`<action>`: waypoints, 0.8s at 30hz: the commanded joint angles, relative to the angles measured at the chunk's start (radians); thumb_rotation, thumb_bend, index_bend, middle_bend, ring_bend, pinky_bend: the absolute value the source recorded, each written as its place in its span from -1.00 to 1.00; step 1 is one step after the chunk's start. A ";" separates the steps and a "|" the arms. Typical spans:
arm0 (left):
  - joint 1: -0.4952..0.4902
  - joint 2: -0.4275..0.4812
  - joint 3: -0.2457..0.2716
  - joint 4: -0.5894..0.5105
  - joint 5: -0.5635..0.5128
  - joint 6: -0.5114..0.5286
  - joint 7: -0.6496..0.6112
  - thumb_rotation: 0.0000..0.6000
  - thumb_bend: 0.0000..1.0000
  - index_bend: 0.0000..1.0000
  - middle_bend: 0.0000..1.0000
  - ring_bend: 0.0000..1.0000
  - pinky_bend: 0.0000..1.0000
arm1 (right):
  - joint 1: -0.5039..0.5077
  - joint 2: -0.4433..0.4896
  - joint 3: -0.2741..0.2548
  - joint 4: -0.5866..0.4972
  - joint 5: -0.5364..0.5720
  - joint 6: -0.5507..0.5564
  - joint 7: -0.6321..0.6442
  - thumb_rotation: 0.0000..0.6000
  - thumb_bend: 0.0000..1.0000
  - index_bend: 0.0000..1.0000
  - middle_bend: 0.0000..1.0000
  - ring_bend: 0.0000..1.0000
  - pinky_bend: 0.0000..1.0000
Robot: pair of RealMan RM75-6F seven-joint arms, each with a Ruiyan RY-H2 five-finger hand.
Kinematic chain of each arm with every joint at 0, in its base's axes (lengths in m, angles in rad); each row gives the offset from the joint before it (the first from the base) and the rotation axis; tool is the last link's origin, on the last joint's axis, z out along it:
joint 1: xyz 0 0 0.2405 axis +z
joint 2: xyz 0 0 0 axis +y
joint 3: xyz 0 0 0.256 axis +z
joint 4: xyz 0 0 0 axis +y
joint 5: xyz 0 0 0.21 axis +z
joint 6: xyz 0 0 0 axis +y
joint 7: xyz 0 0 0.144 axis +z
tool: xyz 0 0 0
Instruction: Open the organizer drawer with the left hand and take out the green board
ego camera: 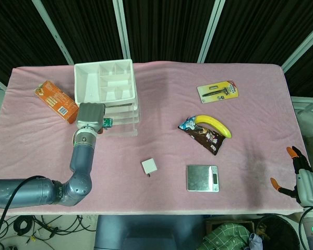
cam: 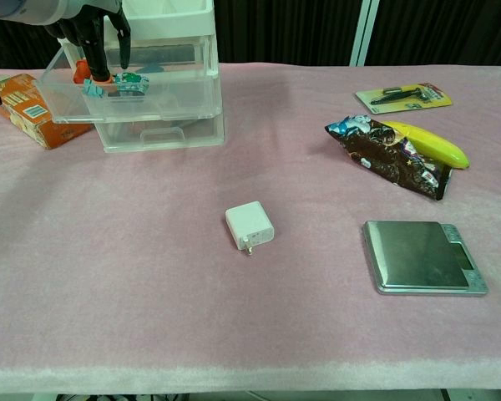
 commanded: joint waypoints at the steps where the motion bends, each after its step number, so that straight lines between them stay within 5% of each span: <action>1: -0.005 -0.002 0.002 0.002 0.002 -0.001 0.008 1.00 -0.53 -0.18 1.00 1.00 1.00 | 0.000 0.000 0.000 0.000 0.000 0.001 0.000 1.00 -0.61 -0.87 -1.00 -1.00 -0.67; 17: -0.025 -0.008 0.025 0.023 -0.030 -0.011 0.068 1.00 -0.53 -0.26 1.00 1.00 1.00 | -0.004 -0.002 0.004 -0.001 -0.004 0.011 0.008 1.00 -0.60 -0.86 -1.00 -1.00 -0.67; 24: -0.036 -0.006 0.017 0.029 -0.056 -0.026 0.087 1.00 -0.53 -0.15 1.00 1.00 1.00 | -0.007 -0.004 0.006 0.000 -0.005 0.018 0.011 1.00 -0.60 -0.86 -1.00 -1.00 -0.67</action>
